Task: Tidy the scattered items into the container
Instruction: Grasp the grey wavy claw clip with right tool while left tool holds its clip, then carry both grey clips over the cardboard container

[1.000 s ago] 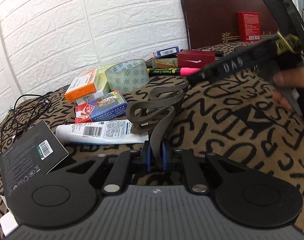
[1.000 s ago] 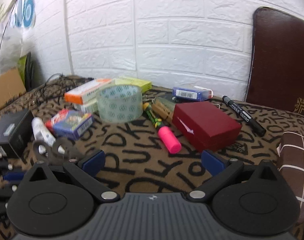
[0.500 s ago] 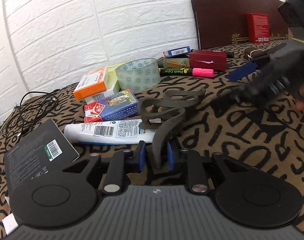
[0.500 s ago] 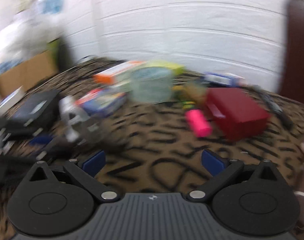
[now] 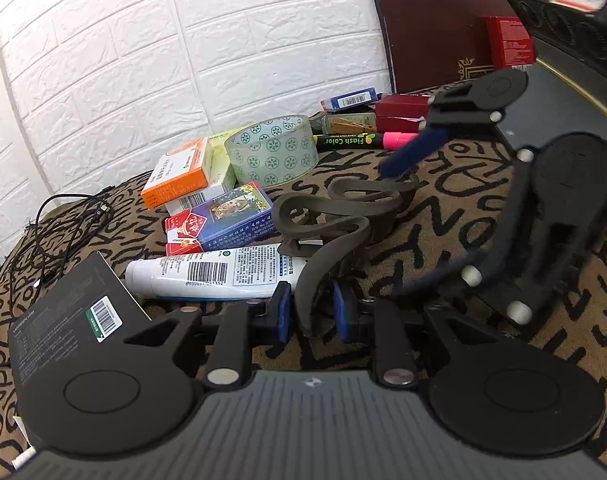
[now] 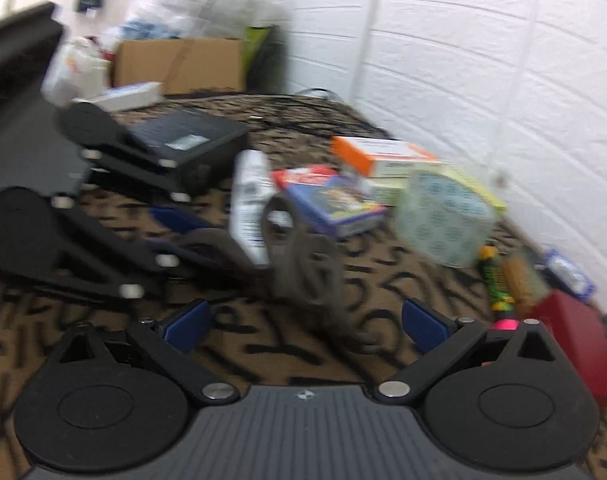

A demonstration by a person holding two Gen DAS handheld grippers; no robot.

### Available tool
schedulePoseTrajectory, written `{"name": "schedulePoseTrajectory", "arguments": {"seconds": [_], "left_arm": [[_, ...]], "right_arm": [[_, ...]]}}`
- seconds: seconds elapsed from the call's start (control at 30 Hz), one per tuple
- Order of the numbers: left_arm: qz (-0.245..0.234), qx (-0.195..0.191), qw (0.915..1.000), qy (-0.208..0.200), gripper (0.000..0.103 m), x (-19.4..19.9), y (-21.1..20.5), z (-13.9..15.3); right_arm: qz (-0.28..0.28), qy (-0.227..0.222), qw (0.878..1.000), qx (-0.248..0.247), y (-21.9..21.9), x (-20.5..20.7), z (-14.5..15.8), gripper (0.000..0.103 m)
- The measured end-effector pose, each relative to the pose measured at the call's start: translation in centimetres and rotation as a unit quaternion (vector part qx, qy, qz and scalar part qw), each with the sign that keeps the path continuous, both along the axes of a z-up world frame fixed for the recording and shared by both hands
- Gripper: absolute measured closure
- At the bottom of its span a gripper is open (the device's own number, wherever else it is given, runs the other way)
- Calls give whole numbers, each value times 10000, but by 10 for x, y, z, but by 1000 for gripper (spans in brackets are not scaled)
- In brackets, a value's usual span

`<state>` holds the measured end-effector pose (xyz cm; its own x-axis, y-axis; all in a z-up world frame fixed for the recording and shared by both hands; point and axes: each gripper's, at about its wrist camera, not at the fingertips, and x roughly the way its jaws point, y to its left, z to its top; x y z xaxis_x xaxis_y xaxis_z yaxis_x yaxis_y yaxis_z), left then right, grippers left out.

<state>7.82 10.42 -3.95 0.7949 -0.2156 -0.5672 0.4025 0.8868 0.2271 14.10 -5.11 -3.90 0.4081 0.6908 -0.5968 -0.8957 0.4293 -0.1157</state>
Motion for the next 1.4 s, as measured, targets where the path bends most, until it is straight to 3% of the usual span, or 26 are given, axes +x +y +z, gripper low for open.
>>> {"name": "schedulePoseTrajectory", "arguments": {"seconds": [0.1,0.13,0.57,0.93,1.17,1.4], "left_arm": [[141,-11,9999,-48,68,2,1,0],[133,-61,9999,-32,67,2,2,1],[-190,-271,9992,-206,68,-11,-11,15],[-956,-224,9924,-747,67,-32,-60,71],[-1715,-332,9778,-1157,67,-40,-126,112],[-2653,-548,9539,-1296,67,-46,-222,134]], "right_arm": [[-326,641,9970,281,-6,10,3,65],[-402,718,9961,332,-9,10,4,67],[-938,475,9940,315,-29,-20,20,66],[-1717,-75,9837,523,-88,-60,73,66],[-2529,-540,9639,630,-158,-91,114,65],[-3563,-908,9278,634,-250,-125,133,60]]}}
